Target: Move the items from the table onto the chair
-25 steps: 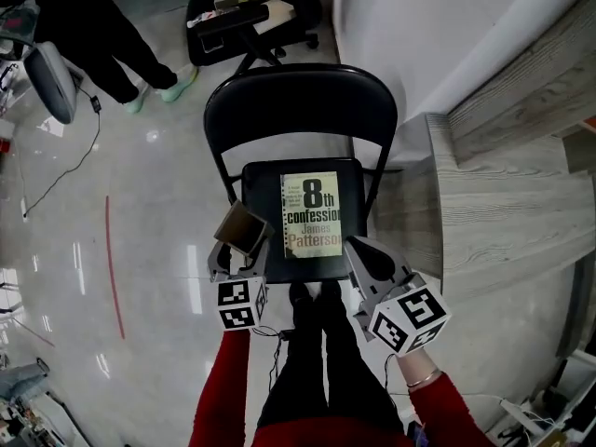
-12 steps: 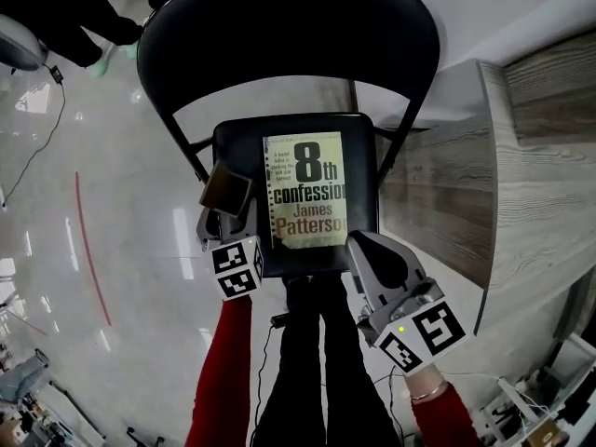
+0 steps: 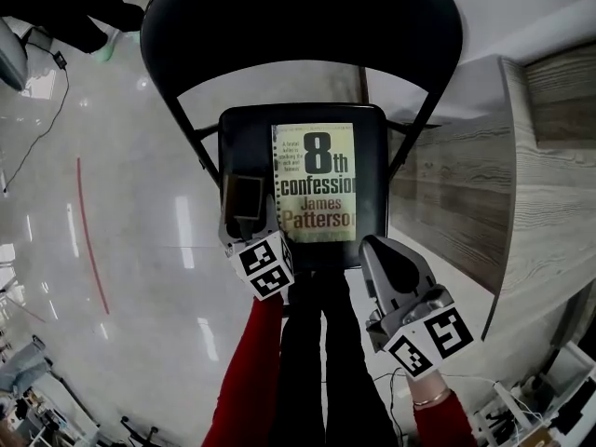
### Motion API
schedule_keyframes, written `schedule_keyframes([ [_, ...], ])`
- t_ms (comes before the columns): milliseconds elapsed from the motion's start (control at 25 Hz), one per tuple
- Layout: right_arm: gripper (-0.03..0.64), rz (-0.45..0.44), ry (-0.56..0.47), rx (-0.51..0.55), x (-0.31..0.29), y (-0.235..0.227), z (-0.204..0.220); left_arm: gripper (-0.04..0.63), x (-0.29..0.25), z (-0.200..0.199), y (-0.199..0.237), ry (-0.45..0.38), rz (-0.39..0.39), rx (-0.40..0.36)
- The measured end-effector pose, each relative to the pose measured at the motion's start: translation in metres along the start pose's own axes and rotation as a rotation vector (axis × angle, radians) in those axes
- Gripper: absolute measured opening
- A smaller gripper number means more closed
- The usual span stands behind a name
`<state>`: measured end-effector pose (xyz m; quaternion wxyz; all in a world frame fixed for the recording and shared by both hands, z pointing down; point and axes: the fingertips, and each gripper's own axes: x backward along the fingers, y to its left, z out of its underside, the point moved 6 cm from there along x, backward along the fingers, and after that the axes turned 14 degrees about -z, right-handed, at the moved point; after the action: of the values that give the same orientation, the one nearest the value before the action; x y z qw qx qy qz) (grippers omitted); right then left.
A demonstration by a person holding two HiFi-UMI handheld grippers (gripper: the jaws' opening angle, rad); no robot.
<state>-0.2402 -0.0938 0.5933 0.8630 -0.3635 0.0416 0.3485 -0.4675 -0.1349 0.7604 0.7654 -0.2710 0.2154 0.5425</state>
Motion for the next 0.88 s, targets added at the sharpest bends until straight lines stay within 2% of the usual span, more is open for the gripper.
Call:
schedule_keyframes([
  [160, 0.015, -0.012, 0.003, 0.005, -0.001, 0.004, 0.000, 0.319, -0.004, -0.003, 0.003, 0.025, 0.008, 0.024],
  [320, 0.015, -0.019, 0.001, 0.014, 0.000, 0.007, -0.003, 0.321, -0.002, -0.005, 0.005, 0.064, 0.031, 0.013],
  [440, 0.015, -0.019, -0.005, 0.021, 0.002, 0.009, -0.005, 0.322, 0.008, -0.008, 0.004, 0.059, 0.053, 0.000],
  [640, 0.015, -0.014, -0.017, 0.028, 0.009, 0.013, -0.011, 0.322, 0.035, -0.005, 0.010, 0.084, 0.056, 0.025],
  [800, 0.015, -0.011, -0.033, 0.030, 0.018, 0.020, -0.020, 0.322, 0.069, -0.003, 0.013, 0.063, 0.092, -0.053],
  [880, 0.015, -0.010, -0.038, 0.030, 0.022, 0.024, -0.025, 0.322, 0.081, -0.004, 0.017, 0.067, 0.099, -0.069],
])
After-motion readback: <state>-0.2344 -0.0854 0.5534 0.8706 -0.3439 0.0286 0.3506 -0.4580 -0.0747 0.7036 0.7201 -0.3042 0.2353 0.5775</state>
